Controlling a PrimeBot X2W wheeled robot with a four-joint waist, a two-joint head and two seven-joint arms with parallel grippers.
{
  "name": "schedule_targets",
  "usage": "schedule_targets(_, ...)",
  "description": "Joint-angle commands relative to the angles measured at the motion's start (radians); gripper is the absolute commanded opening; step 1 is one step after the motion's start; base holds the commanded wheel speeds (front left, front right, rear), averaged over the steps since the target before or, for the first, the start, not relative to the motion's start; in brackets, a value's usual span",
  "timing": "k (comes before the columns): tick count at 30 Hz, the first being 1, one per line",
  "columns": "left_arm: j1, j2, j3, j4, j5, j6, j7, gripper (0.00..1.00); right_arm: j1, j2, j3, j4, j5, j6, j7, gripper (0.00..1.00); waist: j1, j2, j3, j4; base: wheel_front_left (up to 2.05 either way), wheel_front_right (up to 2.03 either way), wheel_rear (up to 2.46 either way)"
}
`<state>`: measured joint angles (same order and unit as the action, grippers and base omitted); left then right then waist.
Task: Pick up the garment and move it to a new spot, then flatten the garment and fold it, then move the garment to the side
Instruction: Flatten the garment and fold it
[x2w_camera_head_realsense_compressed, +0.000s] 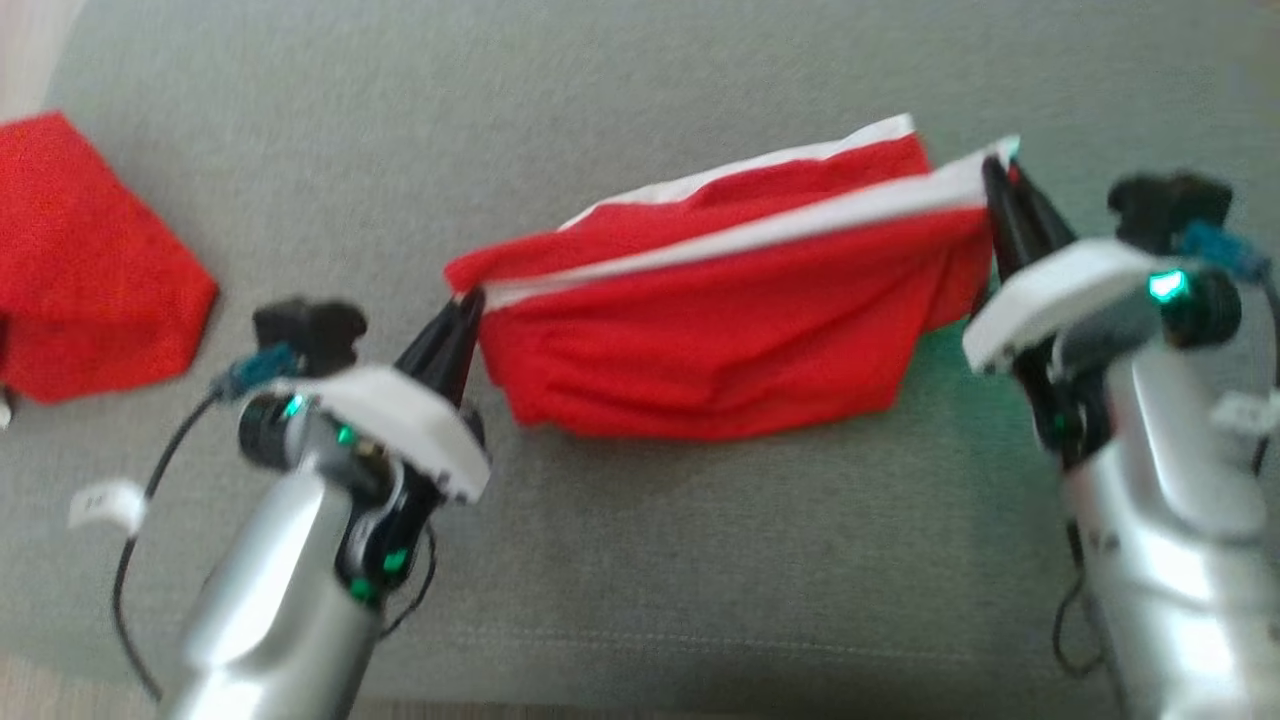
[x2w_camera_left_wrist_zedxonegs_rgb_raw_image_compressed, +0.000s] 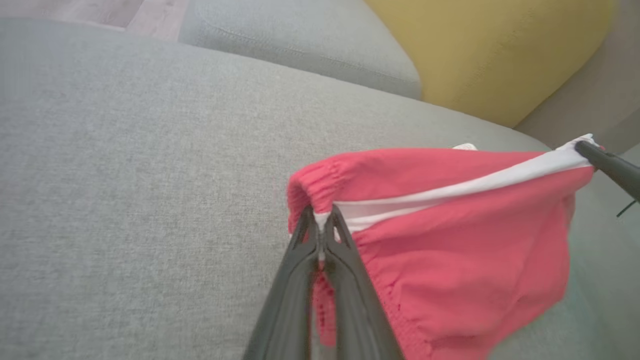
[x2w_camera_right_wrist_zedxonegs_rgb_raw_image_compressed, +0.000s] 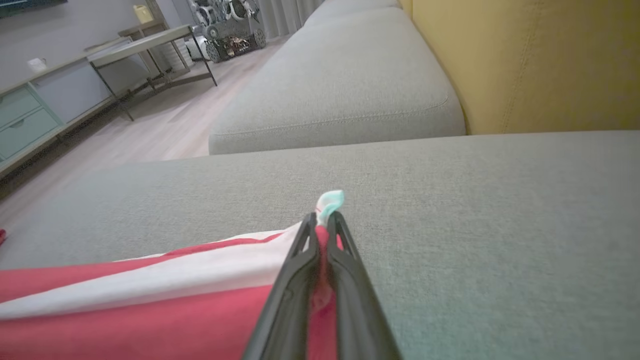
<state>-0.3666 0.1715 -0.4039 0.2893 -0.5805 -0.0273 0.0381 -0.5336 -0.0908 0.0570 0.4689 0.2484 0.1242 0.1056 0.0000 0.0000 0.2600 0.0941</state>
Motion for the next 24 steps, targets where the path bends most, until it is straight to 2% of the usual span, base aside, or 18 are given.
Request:
schedule_targets(1,-0.055,0.015,0.038,-0.015,-0.003,-0.002,-0.002,0.00,-0.039,-0.004,0.022,-0.016,0.008,0.007,-0.017,0.00,0.0000,0.0000,0.039,0.032,0.00,0.00,0.00)
schedule_targets(6,-0.202,-0.039,0.037,0.169,-0.028,-0.035,-0.017,0.00,-0.206,-0.016,0.032,0.210,0.018,0.007,-0.078,0.00,0.0000,0.0000,0.091,0.058,0.00,0.00,0.00)
schedule_targets(11,-0.303,-0.070,0.030,0.331,-0.050,-0.065,-0.047,0.00,-0.319,-0.017,0.056,0.390,0.021,0.007,-0.133,0.00,0.0000,0.0000,0.132,0.065,0.00,0.00,0.00)
schedule_targets(12,-0.317,-0.074,0.027,0.355,-0.054,-0.071,-0.058,0.00,-0.334,-0.014,0.064,0.417,0.022,0.007,-0.148,0.05,0.0000,0.0000,0.136,0.065,0.00,0.00,0.00)
schedule_targets(13,-0.326,-0.078,0.023,0.378,-0.058,-0.076,-0.069,0.20,-0.344,-0.011,0.072,0.444,0.024,0.007,-0.160,0.37,0.0000,0.0000,0.137,0.064,0.00,0.00,0.00)
schedule_targets(14,-0.333,-0.081,0.020,0.396,-0.061,-0.081,-0.081,0.55,-0.351,-0.007,0.079,0.467,0.027,0.007,-0.174,0.89,0.0000,0.0000,0.138,0.062,0.00,0.00,0.00)
schedule_targets(15,-0.338,-0.082,0.013,0.412,-0.058,-0.084,-0.096,1.00,-0.356,-0.004,0.087,0.486,0.030,0.007,-0.191,1.00,0.0000,0.0000,0.137,0.059,0.00,0.00,0.00)
schedule_targets(21,-0.296,-0.071,-0.013,0.452,-0.030,-0.091,-0.224,1.00,-0.334,0.015,0.147,0.529,0.053,0.007,-0.307,1.00,0.0000,0.0000,0.096,0.033,0.00,0.00,0.00)
schedule_targets(24,-0.248,-0.059,-0.008,0.426,0.003,-0.062,-0.279,1.00,-0.303,0.018,0.173,0.485,0.058,0.007,-0.348,1.00,0.0000,0.0000,0.066,0.015,0.00,0.00,0.00)
